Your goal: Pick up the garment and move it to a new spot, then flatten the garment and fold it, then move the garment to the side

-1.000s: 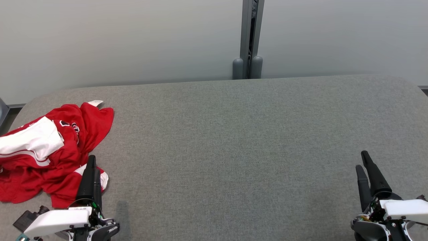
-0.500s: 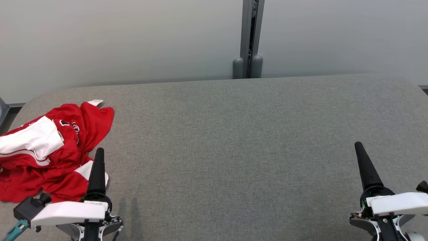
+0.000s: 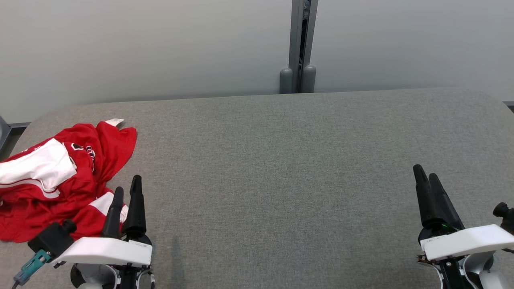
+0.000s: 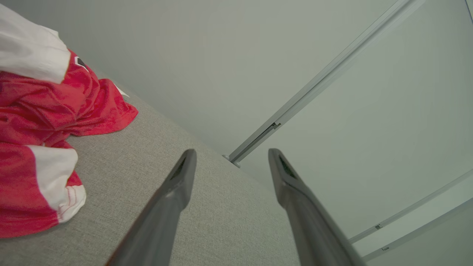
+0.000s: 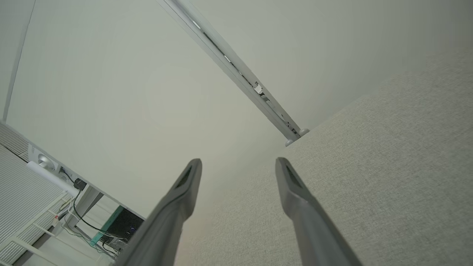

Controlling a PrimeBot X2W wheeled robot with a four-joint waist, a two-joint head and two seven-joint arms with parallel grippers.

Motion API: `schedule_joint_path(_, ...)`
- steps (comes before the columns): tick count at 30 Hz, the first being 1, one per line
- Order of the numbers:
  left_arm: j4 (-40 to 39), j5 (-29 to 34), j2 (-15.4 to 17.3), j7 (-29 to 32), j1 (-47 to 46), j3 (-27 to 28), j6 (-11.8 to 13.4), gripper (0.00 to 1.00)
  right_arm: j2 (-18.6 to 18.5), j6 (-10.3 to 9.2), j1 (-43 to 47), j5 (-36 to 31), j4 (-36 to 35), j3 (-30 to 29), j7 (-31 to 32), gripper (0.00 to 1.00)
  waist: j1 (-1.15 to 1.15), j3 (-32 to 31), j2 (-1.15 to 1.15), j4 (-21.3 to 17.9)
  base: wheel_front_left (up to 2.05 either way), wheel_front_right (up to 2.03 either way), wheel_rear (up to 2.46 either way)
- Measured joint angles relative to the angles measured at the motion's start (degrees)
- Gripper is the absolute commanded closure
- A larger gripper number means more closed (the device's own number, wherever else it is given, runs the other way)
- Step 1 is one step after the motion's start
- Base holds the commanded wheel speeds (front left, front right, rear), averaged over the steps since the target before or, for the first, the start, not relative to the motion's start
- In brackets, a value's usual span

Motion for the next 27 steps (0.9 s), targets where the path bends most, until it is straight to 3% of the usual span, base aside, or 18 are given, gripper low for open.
schedule_joint_path(11, -0.1, 9.1, 0.1, -1.9, -0.2, -1.1, 1.0, 0.0, -0.3, 0.0, 0.0, -10.3, 0.6, 1.4, -2.0, 0.0, 0.0, 0.1, 0.0, 0.1, 0.0, 0.0, 0.0)
schedule_joint_path(27, -1.0, 19.2, 0.2, -4.4, -0.4, -2.6, 2.0, 0.0, -1.2, 0.0, -0.4, -19.7, -0.2, 3.7, -4.5, 0.0, 0.0, 0.2, 0.0, 0.2, 0.0, 0.0, 0.0)
